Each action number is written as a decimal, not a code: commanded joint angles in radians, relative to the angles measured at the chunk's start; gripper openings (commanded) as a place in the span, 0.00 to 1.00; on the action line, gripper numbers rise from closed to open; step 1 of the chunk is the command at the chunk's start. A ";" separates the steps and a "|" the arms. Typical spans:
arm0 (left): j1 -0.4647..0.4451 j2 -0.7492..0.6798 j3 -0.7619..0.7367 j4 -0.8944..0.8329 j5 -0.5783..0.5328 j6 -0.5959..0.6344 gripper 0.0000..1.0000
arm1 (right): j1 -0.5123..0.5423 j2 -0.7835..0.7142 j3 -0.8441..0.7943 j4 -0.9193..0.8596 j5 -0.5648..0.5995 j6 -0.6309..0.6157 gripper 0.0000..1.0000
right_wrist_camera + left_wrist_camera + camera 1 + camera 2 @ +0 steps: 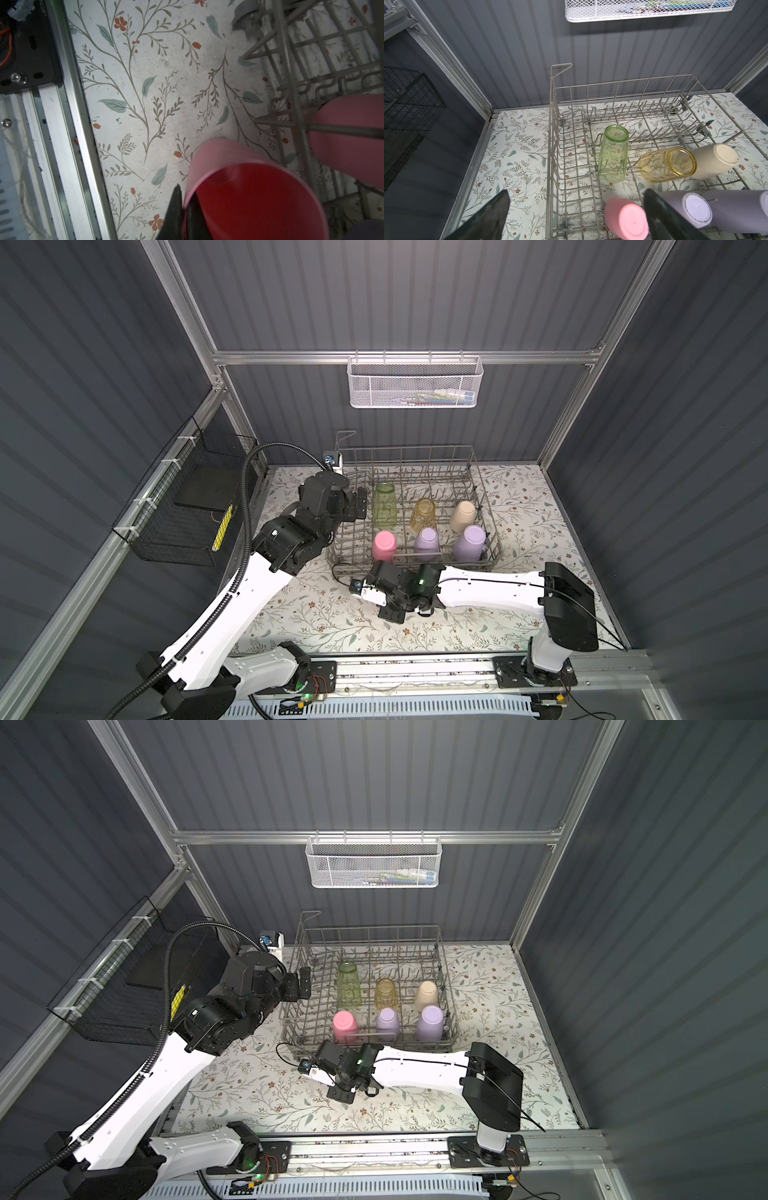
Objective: Load the cups into the dish rack
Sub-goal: 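Withdraw the left gripper while the right gripper lowers over the last pink cup, then close the right gripper on the pink cup rim and lift it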
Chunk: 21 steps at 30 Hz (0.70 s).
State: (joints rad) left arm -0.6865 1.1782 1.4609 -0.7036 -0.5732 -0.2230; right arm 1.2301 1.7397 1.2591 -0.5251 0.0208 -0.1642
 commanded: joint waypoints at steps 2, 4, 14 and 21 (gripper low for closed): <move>-0.001 -0.006 -0.014 -0.011 0.004 -0.013 1.00 | -0.005 -0.020 0.024 -0.051 -0.022 -0.009 0.00; -0.001 -0.005 -0.014 -0.010 0.003 -0.012 1.00 | -0.005 -0.039 0.025 -0.068 -0.031 -0.015 0.00; -0.001 -0.014 -0.008 0.010 0.046 -0.009 1.00 | -0.060 -0.323 0.033 -0.115 -0.220 0.002 0.00; 0.001 -0.021 -0.039 0.106 0.290 0.016 1.00 | -0.269 -0.640 -0.107 0.172 -0.590 0.171 0.00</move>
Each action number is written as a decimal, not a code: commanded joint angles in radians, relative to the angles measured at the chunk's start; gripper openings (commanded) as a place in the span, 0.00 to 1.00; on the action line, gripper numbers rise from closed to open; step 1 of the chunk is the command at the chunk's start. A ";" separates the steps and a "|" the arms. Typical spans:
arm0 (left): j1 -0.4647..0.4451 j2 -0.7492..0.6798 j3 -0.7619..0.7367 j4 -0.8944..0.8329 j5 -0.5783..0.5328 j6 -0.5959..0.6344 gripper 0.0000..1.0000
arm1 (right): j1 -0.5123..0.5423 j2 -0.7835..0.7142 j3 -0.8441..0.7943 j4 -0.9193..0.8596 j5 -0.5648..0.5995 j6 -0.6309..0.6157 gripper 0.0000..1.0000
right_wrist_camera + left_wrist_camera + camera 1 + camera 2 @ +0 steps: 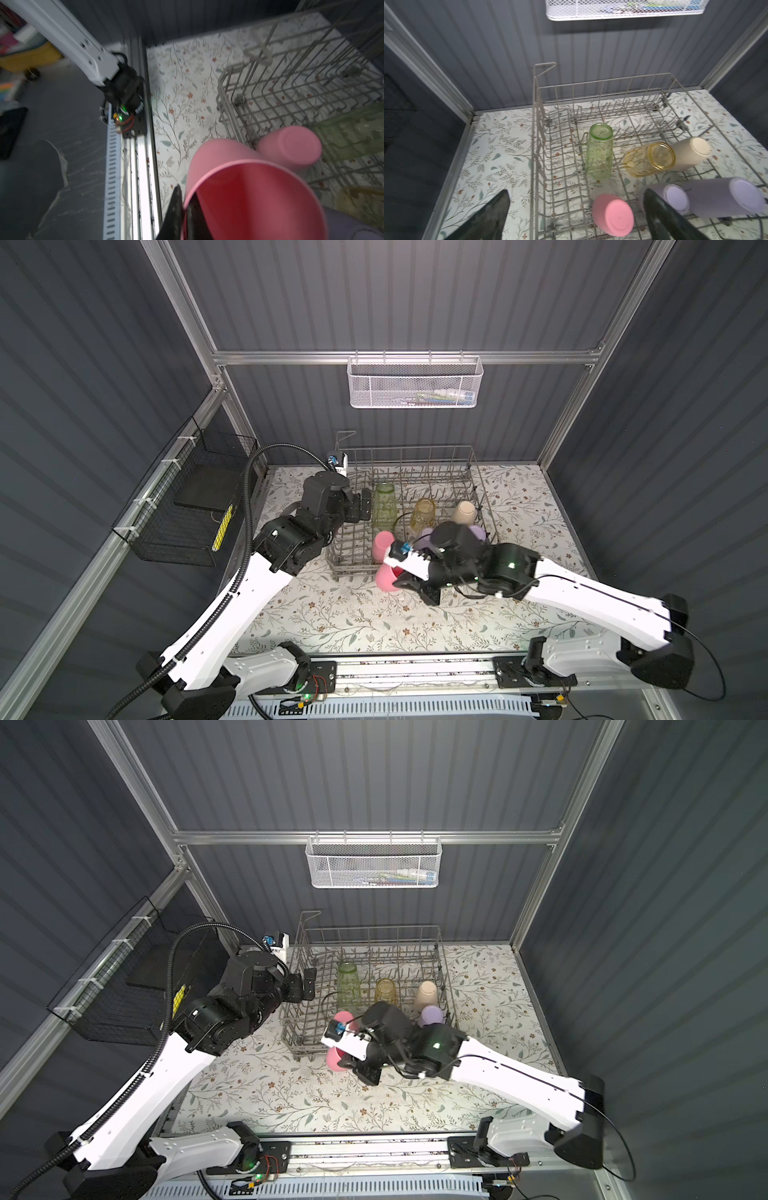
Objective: Load the cups into the dish rack
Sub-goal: 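Close the right gripper on the pink cup rim and lift it, then carry the pink cup toward the left gripper while the left gripper reaches in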
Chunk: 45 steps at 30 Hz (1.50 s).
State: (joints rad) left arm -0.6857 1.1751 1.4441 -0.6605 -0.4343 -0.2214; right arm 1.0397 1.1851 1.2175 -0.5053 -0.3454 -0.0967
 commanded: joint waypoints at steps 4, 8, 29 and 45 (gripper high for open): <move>0.002 -0.023 -0.066 0.126 0.300 0.017 1.00 | -0.256 -0.189 -0.183 0.396 -0.400 0.312 0.00; 0.002 -0.039 -0.098 0.196 0.451 0.036 1.00 | -0.367 -0.197 -0.259 0.578 -0.502 0.498 0.00; 0.044 -0.117 -0.271 0.483 0.961 -0.005 1.00 | -0.575 0.066 -0.473 1.798 -0.684 1.408 0.00; 0.082 -0.066 -0.297 0.514 1.073 -0.016 0.96 | -0.598 0.161 -0.456 1.986 -0.674 1.537 0.00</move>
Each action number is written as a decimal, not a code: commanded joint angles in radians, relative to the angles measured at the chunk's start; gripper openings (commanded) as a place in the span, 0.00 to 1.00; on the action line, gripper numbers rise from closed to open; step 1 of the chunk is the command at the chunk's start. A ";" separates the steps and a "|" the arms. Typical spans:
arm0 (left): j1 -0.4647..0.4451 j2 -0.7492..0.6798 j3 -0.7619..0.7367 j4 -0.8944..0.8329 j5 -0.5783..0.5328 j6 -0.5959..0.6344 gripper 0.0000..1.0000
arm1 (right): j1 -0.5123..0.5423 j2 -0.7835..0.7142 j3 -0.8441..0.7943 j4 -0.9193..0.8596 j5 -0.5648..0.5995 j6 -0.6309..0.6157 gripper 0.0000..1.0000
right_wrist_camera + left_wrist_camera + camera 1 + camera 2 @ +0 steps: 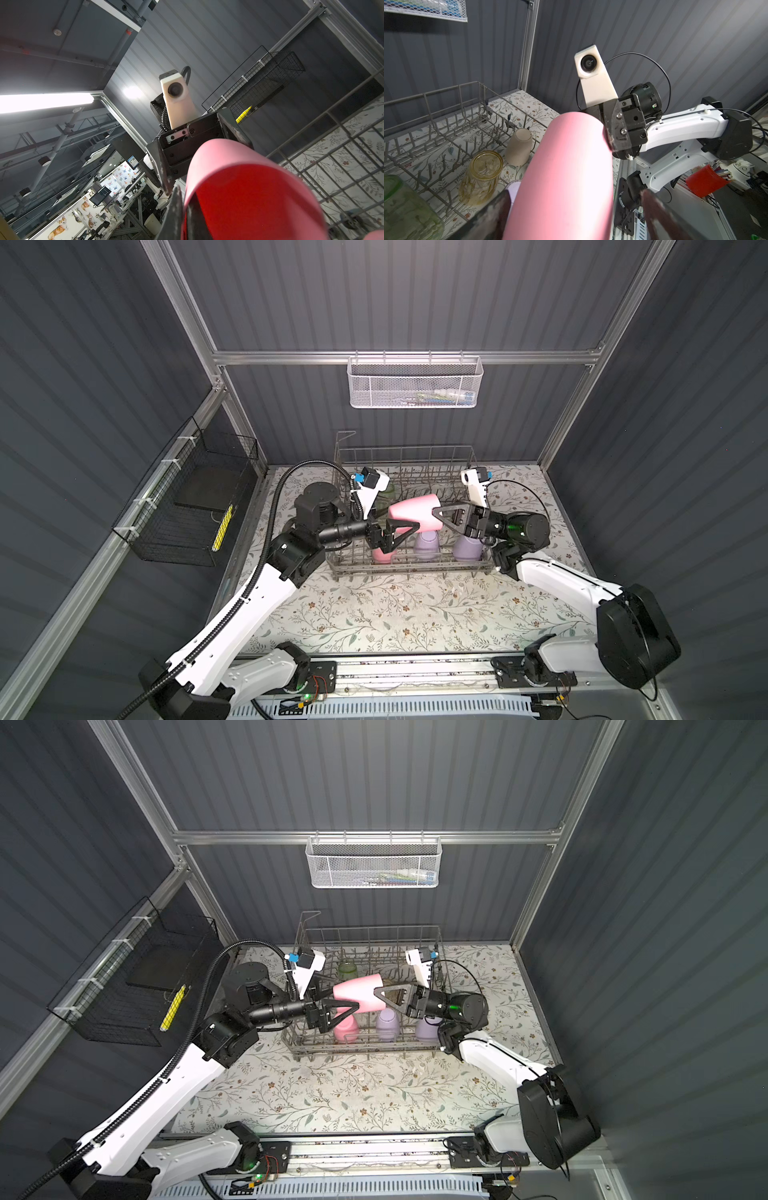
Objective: Load the cups into the dish rack
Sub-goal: 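Carry the pink cup toward the left gripper while the left gripper reaches in, then close the left gripper on the pink cup base, holding it with both grippers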
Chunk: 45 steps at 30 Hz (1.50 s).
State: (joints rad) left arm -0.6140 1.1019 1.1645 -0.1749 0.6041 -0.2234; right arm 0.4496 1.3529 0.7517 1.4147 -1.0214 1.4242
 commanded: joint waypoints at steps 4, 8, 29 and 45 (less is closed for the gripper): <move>0.028 0.014 -0.029 0.057 0.065 -0.030 0.88 | -0.009 0.000 0.017 0.066 -0.007 0.022 0.00; 0.054 0.012 -0.047 0.104 0.105 -0.065 0.79 | -0.009 0.002 0.013 0.066 -0.014 0.018 0.00; 0.065 0.038 -0.072 0.168 0.166 -0.106 0.77 | -0.008 0.023 0.029 0.065 0.012 0.012 0.00; 0.065 0.052 -0.084 0.200 0.170 -0.121 0.78 | 0.000 0.065 0.060 0.065 0.025 0.013 0.00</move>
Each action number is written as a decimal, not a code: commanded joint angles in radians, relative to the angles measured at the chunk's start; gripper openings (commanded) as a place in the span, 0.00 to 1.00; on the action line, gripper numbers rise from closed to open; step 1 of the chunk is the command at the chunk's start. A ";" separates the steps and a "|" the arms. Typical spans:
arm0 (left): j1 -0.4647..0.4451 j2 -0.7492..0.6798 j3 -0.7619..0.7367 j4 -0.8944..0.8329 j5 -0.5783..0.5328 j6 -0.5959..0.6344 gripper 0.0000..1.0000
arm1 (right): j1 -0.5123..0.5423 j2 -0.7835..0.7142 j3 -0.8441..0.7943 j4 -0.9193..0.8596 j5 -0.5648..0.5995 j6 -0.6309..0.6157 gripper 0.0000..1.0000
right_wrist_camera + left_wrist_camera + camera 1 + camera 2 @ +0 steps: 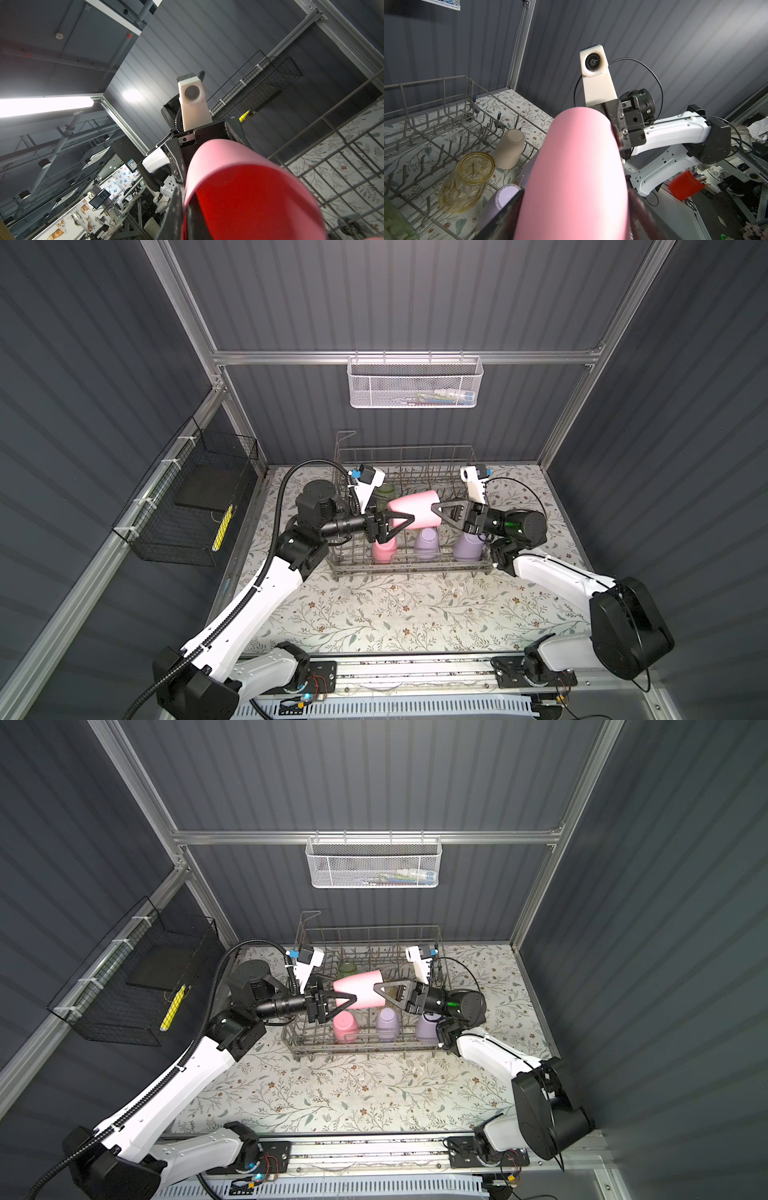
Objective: Load the cups into the dish rack
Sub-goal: 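Close the left gripper on the pink cup base, holding it with both grippers, then open the right gripper and withdraw it while the left gripper holds the pink cup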
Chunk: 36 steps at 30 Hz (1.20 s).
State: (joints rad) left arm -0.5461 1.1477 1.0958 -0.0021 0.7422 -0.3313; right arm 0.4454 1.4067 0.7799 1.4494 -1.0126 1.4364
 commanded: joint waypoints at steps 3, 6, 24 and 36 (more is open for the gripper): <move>-0.002 0.008 -0.016 0.029 0.031 -0.011 0.78 | 0.006 0.016 0.037 0.030 0.017 0.002 0.00; -0.003 0.011 -0.016 0.033 0.031 -0.015 0.73 | 0.006 0.020 0.039 0.030 0.014 0.002 0.00; -0.002 -0.029 -0.030 0.038 0.001 -0.018 0.56 | 0.004 0.016 0.018 0.030 0.010 -0.002 0.23; 0.015 -0.066 -0.003 -0.037 -0.036 0.022 0.56 | -0.042 -0.041 -0.035 0.031 0.009 -0.002 0.44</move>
State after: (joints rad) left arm -0.5385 1.1015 1.0683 -0.0002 0.7219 -0.3416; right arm 0.4194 1.4025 0.7593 1.4464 -1.0050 1.4338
